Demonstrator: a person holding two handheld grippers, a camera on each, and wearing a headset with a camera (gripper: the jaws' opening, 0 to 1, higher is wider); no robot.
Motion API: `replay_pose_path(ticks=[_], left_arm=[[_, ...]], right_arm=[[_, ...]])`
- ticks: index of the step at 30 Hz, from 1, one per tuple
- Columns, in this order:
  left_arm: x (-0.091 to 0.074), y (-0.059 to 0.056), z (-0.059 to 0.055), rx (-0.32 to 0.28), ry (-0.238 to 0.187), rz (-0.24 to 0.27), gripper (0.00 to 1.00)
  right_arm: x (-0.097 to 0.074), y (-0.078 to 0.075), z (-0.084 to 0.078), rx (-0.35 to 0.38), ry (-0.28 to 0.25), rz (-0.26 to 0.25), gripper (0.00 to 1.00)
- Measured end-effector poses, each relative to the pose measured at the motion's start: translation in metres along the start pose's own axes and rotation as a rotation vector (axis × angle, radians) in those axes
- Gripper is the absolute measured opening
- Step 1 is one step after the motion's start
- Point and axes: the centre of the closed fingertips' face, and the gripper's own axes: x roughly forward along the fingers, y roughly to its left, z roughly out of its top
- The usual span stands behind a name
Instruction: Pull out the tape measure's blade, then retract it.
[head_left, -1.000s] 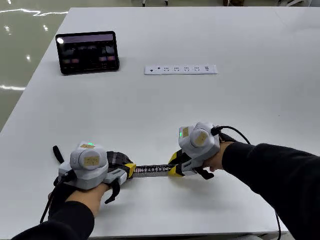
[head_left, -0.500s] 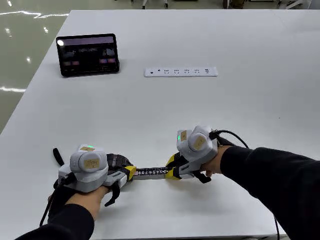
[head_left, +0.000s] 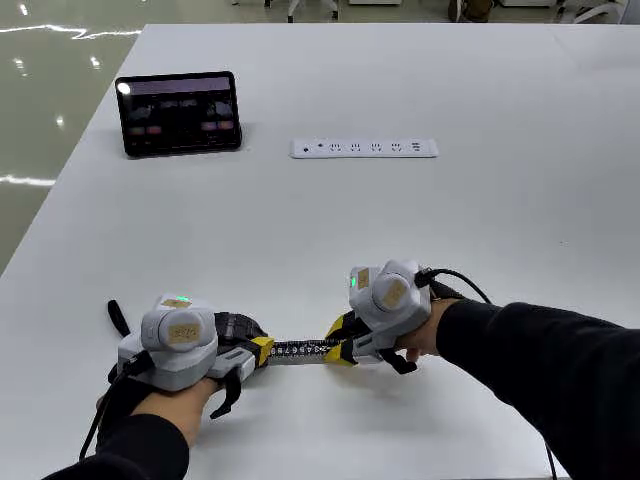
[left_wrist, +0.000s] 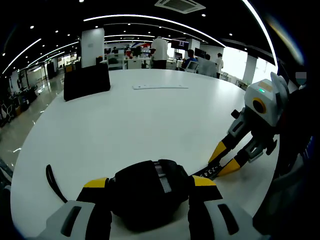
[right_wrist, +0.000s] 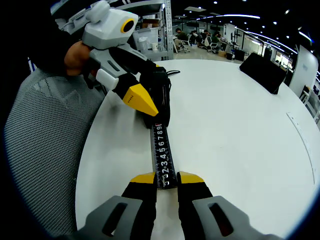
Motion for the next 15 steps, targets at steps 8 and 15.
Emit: replay_pose_path(ticks=[8,15], left_arm=[[0.0004,0.0000,0.0003,0.001,0.000,0.000,0.58],[0.0007,-0.0003,0.0002,-0.002,0.000,-0.002,0.58]], right_arm=[[0.0032,0.0002,0.0035,0.002,-0.006,0.001,0.11],[0.0059,0.0004,0.0071,0.009,-0.014,0.003,0.11]])
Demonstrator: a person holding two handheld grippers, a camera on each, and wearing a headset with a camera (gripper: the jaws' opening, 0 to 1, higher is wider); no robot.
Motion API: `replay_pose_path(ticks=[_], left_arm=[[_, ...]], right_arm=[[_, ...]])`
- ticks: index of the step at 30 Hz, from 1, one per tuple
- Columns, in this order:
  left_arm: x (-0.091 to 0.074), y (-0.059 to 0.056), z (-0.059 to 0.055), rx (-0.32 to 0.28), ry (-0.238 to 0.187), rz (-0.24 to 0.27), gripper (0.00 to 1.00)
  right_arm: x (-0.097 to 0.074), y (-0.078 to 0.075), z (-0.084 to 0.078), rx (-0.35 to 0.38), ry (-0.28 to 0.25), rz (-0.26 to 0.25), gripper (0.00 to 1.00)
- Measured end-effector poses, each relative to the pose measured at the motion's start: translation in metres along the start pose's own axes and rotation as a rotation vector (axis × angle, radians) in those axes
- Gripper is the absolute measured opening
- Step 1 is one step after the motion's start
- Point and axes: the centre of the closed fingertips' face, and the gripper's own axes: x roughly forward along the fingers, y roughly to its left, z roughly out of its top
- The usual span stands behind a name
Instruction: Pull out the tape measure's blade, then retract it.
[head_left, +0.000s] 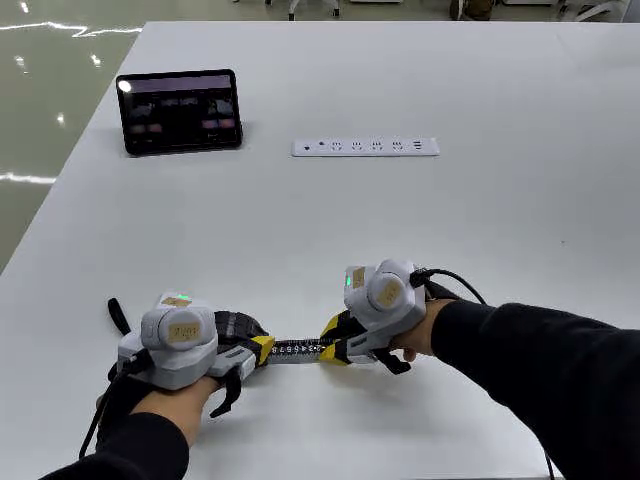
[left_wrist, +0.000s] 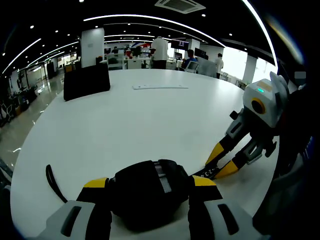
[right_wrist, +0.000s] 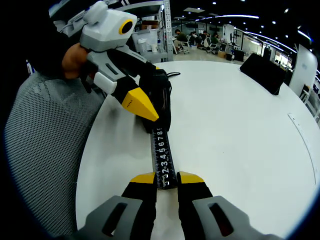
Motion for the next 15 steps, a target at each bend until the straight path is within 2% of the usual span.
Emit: replay_pose_path(ticks=[15], left_arm=[[0.0008,0.0003,0.0000,0.003,-0.001,-0.002,0.58]], right_arm=[[0.0065,0.0024,0.0068,0.005,-0.004,0.002,0.11]])
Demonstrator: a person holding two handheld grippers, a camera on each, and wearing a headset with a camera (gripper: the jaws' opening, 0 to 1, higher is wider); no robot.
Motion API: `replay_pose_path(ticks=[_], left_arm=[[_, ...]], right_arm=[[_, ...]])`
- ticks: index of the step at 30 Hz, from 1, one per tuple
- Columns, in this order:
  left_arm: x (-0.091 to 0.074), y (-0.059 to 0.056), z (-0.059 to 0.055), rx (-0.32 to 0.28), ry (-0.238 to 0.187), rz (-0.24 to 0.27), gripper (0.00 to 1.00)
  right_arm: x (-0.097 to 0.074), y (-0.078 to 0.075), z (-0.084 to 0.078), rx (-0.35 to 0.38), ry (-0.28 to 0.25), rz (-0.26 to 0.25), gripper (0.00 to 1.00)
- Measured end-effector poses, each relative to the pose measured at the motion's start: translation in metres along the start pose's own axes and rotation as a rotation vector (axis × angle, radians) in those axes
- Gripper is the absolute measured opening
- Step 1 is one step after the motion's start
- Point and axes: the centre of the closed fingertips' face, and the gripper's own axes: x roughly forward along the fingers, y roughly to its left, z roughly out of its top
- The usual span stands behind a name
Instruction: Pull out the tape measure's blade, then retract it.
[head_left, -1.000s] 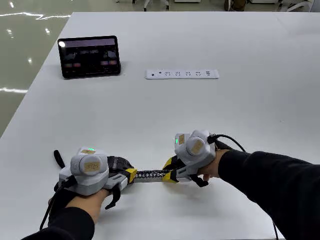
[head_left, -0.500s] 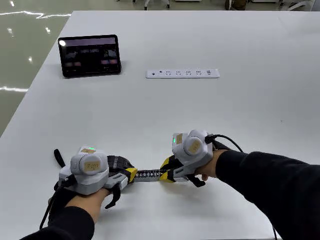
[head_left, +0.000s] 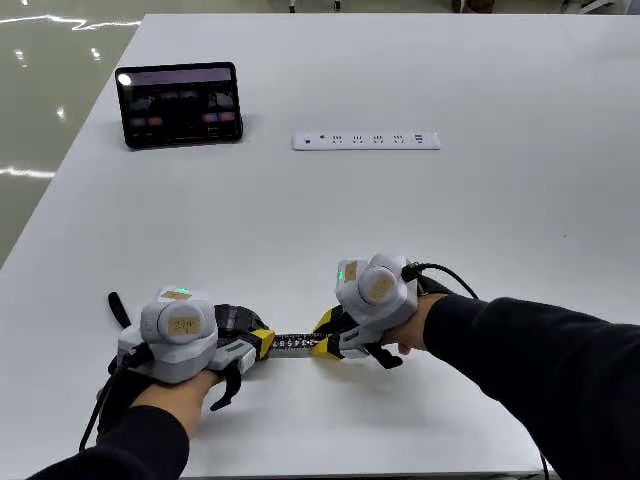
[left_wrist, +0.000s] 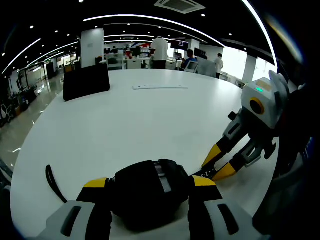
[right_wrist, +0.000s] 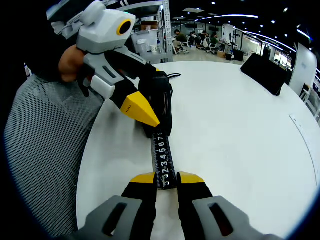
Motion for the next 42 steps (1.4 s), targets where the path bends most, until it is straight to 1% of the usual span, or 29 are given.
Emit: replay_pose_path(ticks=[25,42], left_arm=[[-0.001,0.000,0.000,0.003,-0.003,-0.005,0.58],[-0.001,0.001,0.000,-0.006,-0.008,-0.009,0.57]], right_arm=[[0.010,0.005,0.012,-0.009,-0.008,0.004,0.11],[0.015,0.006,0.019,-0.013,-0.021,0.004,0.11]])
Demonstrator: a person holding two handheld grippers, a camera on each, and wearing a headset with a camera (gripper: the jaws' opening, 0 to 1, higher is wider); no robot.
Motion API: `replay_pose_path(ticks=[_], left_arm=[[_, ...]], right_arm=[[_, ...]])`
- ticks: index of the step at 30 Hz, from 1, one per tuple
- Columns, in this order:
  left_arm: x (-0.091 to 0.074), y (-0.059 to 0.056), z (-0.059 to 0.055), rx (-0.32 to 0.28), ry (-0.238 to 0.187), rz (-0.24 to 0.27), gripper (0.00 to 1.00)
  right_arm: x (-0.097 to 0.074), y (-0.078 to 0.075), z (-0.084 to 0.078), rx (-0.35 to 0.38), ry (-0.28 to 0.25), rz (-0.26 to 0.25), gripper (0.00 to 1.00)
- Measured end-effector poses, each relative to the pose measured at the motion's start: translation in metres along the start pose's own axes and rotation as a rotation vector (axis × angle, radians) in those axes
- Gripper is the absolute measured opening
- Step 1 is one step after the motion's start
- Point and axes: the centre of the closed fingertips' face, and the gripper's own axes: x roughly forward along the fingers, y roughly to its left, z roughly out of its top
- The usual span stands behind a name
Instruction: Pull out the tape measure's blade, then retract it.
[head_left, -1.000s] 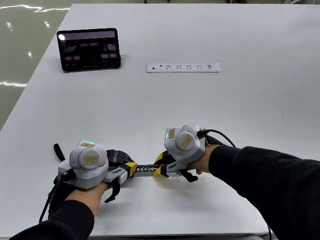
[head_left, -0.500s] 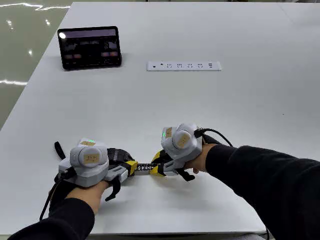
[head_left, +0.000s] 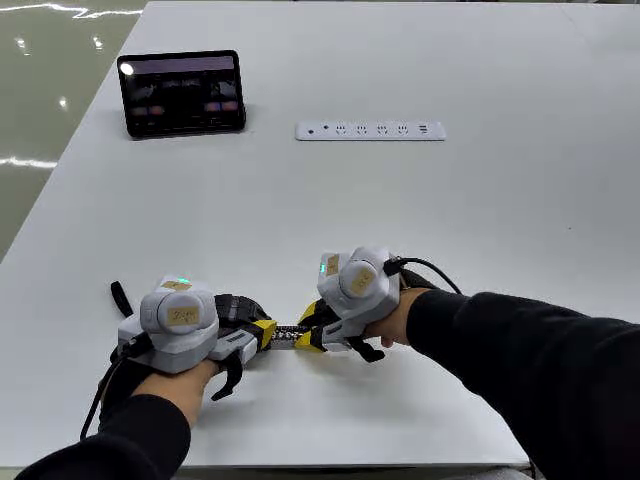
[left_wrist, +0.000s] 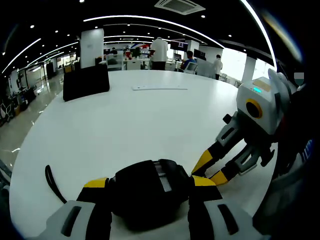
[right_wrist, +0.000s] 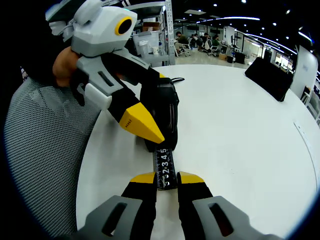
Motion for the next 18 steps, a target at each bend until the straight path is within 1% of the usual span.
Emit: replay_pose_path(ticks=[2,8,10,13,18], left_arm=[[0.0001,0.0000,-0.0002,0.001,0.000,0.000,0.57],[-0.0001,0.0001,0.0001,-0.003,-0.001,0.000,0.57],[-0.0003,0.0008,0.0005,-0.014,-0.003,0.001,0.57],[-0.0002,0.0002,0.0003,-0.009,-0.001,0.001,0.57],[-0.0004,-0.0001,0.0005,-0.008,-0.001,0.001,0.57]], right_arm=[[0.0009,0.0005,0.0008,0.013,-0.003,0.001,0.11],[0.0026,0.0009,0.0019,0.012,-0.005,0.000,0.11],[0.0041,0.0011,0.0032,0.011,-0.008,-0.002,0.11],[0.0082,0.0017,0.0062,0.005,-0.012,-0.001,0.11],[0.0096,0.0015,0.0083,-0.004,-0.014,0.002,0.11]])
